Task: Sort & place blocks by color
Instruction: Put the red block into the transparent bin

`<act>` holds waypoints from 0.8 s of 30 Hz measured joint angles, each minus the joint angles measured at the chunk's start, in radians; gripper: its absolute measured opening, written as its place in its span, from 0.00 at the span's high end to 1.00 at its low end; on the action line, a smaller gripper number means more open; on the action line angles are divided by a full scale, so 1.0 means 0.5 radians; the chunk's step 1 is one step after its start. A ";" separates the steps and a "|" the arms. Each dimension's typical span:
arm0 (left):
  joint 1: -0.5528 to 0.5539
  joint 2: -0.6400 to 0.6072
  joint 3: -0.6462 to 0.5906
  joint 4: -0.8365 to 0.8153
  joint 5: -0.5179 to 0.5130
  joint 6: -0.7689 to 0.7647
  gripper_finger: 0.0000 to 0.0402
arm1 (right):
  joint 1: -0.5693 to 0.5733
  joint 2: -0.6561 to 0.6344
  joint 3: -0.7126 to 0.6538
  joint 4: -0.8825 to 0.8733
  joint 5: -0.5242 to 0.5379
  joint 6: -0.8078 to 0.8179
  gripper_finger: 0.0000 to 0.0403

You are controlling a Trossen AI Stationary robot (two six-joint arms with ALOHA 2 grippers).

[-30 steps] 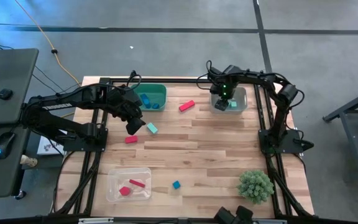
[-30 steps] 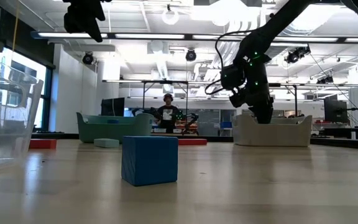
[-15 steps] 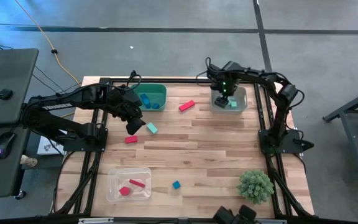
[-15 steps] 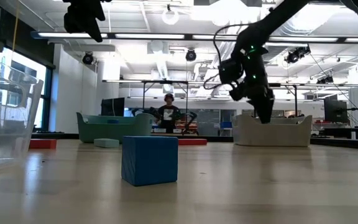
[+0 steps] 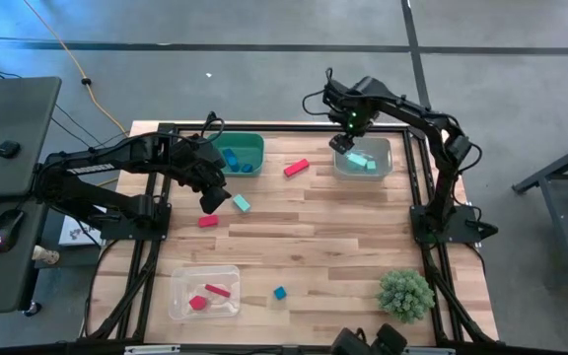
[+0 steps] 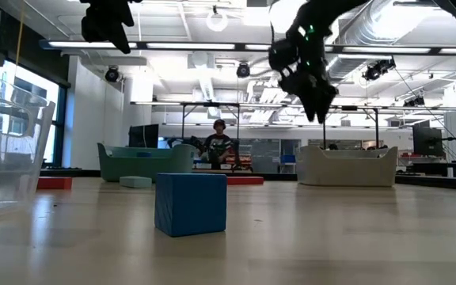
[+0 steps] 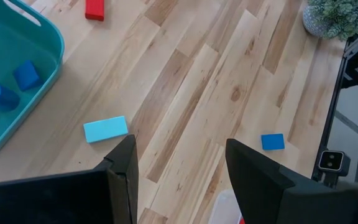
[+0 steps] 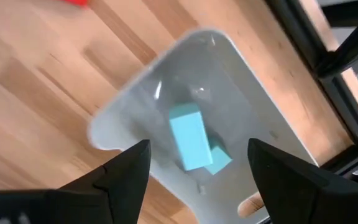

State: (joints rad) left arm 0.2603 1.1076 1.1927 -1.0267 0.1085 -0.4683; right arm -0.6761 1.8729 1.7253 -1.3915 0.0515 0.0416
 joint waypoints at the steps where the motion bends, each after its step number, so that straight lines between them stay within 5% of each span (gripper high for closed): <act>1: 0.000 0.000 0.000 0.001 0.000 0.000 0.60 | 0.019 0.000 0.047 -0.018 0.000 0.020 0.36; 7: -0.001 0.000 0.000 0.000 -0.001 0.016 0.60 | 0.155 -0.001 0.317 -0.104 0.000 0.170 0.36; 14: 0.000 0.000 0.000 0.005 -0.083 0.557 0.60 | 0.330 -0.002 0.529 -0.157 0.000 0.339 0.36; 24: 0.000 0.000 0.000 0.027 -0.083 0.577 0.60 | 0.579 -0.002 0.569 -0.183 0.001 0.536 0.36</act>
State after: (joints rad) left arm 0.2604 1.1076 1.1927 -1.0130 0.0669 -0.1799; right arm -0.3867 1.8721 2.0098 -1.4830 0.0521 0.3095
